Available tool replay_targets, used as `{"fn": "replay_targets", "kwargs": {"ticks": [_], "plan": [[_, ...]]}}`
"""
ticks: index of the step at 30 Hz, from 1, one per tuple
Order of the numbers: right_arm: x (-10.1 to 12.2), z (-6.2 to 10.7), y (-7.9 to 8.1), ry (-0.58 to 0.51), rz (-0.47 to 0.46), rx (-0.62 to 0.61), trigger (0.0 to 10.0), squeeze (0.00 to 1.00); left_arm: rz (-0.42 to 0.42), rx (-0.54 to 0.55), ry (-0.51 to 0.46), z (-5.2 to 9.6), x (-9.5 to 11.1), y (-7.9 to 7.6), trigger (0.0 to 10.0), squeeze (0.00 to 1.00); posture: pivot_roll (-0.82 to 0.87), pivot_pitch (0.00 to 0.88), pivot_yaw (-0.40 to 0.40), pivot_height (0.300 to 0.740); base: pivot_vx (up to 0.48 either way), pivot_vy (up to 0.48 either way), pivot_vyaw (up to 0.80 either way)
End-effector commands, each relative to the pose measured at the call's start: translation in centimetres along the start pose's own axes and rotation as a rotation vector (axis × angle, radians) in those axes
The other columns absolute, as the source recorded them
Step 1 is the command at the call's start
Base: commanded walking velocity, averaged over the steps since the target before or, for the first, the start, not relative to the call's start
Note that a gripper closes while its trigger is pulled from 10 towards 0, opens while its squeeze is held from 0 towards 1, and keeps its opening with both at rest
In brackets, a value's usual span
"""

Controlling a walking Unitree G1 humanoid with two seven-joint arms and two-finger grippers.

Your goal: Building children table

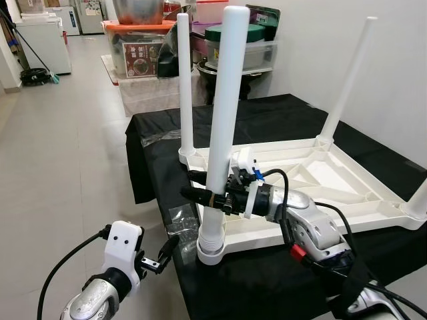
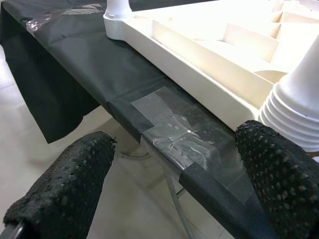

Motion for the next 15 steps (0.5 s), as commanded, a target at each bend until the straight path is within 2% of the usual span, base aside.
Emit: {"fn": "replay_targets", "kwargs": {"ticks": [1, 15], "plan": [[-1.0, 0.6, -0.1, 0.034, -0.021, 0.001, 10.0, 0.00, 0.007, -0.005, 0.004, 0.2, 0.0, 0.1, 10.0, 0.00, 0.14, 0.000, -0.082, 0.740, 0.000, 0.000, 0.00], [-2.1, 0.7, 0.3, 0.048, -0.073, 0.072, 10.0, 0.00, 0.040, -0.017, 0.016, 0.2, 0.0, -0.1, 10.0, 0.00, 0.16, 0.000, -0.084, 0.740, 0.000, 0.000, 0.00]]}}
Point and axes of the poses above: a point about 5 cm out from each wrist's last joint towards the gripper, its own z axis pointing back from the gripper into the wrist, its own x axis along the axis of the wrist's last joint, y = z × x, the point moved 1 cm from there along -z, pointing out of the wrist towards the gripper, and after that the axes turned 12 degrees about -z, right-handed, at the moved point
